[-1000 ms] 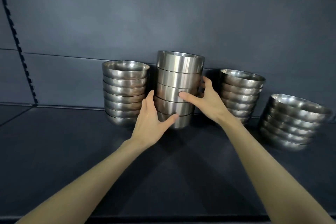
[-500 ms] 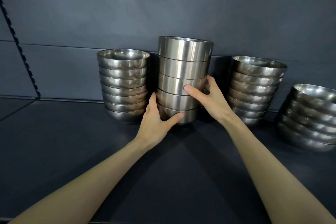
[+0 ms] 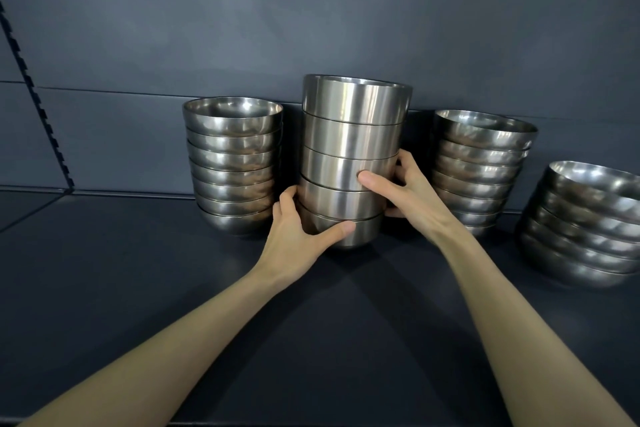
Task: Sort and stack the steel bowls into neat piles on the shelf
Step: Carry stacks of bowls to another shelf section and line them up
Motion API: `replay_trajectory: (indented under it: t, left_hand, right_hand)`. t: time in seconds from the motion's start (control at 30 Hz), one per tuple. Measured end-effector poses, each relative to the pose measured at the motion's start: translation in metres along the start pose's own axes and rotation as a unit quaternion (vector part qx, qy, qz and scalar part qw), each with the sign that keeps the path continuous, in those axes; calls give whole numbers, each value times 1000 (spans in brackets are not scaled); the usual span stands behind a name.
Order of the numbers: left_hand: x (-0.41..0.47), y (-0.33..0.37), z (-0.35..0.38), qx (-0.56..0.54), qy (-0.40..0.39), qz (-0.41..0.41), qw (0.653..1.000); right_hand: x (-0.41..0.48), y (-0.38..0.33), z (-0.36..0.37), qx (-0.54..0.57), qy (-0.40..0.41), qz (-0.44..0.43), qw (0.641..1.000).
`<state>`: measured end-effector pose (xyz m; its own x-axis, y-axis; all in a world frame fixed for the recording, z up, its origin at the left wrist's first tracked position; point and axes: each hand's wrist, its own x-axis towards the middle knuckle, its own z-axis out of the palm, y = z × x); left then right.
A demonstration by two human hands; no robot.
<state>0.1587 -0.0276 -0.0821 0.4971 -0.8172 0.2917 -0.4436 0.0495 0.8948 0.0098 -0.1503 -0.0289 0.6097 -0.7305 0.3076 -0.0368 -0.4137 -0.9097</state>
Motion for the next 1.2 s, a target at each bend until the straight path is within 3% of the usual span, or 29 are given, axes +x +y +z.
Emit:
replay_trajectory:
  t: [0.3, 0.73, 1.2]
  left_hand:
    - [0, 5, -3, -40, -9, -2, 999]
    - [-53, 56, -31, -51, -22, 76, 996]
    - [-206, 85, -115, -49, 57, 56, 996]
  right_hand:
    - [-12, -9, 3, 2, 45, -12, 999]
    - [-80, -71, -5, -18, 99, -33, 994]
    - [-192, -145, 67, 11, 23, -72, 997]
